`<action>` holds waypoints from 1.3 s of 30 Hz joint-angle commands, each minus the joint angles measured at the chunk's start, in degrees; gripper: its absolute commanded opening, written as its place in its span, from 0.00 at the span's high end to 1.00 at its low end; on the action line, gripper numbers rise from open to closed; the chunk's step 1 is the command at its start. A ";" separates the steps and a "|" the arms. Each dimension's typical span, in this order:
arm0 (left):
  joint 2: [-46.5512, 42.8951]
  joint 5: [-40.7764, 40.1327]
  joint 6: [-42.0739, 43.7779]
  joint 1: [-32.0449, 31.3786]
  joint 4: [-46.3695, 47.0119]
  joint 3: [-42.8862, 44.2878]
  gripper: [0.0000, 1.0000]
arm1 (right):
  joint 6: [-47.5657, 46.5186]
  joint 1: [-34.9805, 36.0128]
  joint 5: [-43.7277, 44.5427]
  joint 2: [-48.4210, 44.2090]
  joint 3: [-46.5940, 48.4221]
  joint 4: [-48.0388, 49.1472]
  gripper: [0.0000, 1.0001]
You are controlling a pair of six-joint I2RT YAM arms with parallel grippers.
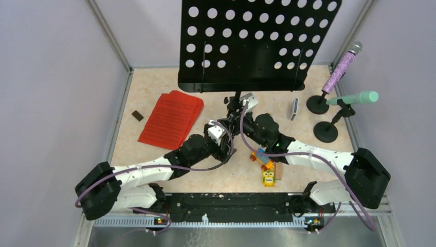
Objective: Pack up the instrument practice props
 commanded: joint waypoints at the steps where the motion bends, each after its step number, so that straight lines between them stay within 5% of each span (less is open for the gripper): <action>1: 3.43 -6.53 2.50 0.12 3.87 2.08 0.01 | 7.05 0.72 -8.13 -5.24 9.89 -0.87 1.00; 6: 5.21 -4.53 -0.18 0.12 1.91 1.48 0.13 | 8.88 0.92 -8.71 -6.25 14.83 -8.63 1.00; 15: 1.96 -3.56 -12.74 0.14 -1.82 -3.79 0.82 | 14.00 0.97 -6.11 -5.97 16.93 -13.28 1.00; 19: -0.83 -4.50 -17.17 0.13 -9.36 -3.48 1.00 | 14.23 0.97 -0.32 -4.57 18.11 -18.96 1.00; 30: -5.27 -4.54 -22.51 0.12 -28.58 1.39 1.00 | 15.35 -1.37 12.01 2.48 16.31 -26.57 1.00; 39: -1.80 -3.35 -26.75 0.17 -30.62 2.56 1.00 | 19.60 -6.52 11.86 7.43 10.48 -22.97 1.00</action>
